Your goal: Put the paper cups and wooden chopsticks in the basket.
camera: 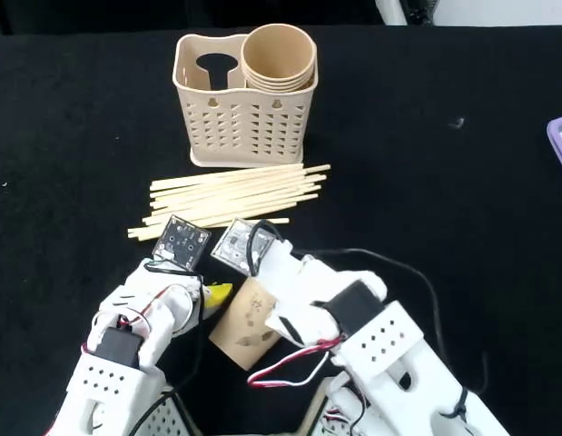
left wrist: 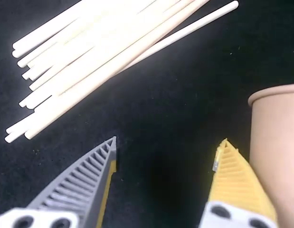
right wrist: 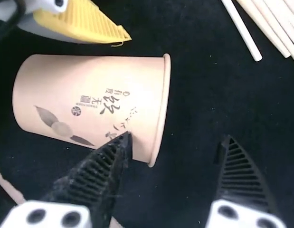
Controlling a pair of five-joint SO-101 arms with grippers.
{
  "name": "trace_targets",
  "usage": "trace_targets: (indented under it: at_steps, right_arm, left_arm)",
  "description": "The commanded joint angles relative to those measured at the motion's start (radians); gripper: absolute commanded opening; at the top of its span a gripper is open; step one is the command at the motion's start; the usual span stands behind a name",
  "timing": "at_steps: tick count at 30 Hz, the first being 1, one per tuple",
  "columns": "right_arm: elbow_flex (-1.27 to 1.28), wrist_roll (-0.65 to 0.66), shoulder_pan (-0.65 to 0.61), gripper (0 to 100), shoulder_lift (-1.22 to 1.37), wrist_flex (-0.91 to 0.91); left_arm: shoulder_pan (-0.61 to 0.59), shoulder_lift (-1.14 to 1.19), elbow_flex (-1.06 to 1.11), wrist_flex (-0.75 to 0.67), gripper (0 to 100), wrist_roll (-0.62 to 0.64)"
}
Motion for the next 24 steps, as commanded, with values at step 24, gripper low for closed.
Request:
trace_targets:
  at_steps: [24]
  right_arm:
    - [-0.341, 0.141, 0.132, 1.1, 0.024, 0.221]
  left_arm:
    - [-0.056, -0.006, -0.012, -0.014, 32, 0.012]
